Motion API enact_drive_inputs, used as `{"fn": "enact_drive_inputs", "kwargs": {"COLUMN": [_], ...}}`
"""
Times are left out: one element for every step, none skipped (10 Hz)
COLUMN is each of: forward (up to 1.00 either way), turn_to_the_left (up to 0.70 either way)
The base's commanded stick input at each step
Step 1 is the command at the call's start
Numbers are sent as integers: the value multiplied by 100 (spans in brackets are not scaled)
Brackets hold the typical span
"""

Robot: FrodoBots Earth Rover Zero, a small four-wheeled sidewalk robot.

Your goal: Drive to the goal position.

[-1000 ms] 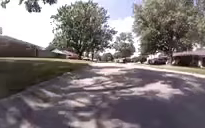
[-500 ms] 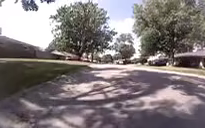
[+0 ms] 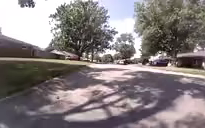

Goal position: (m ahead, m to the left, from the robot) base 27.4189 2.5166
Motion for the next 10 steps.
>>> {"fn": "enact_drive_inputs", "kwargs": {"forward": [100,100,100,100,100,100,100,100,100,100], "turn_to_the_left": [0,0,0,0,0,0,0,0,0,0]}}
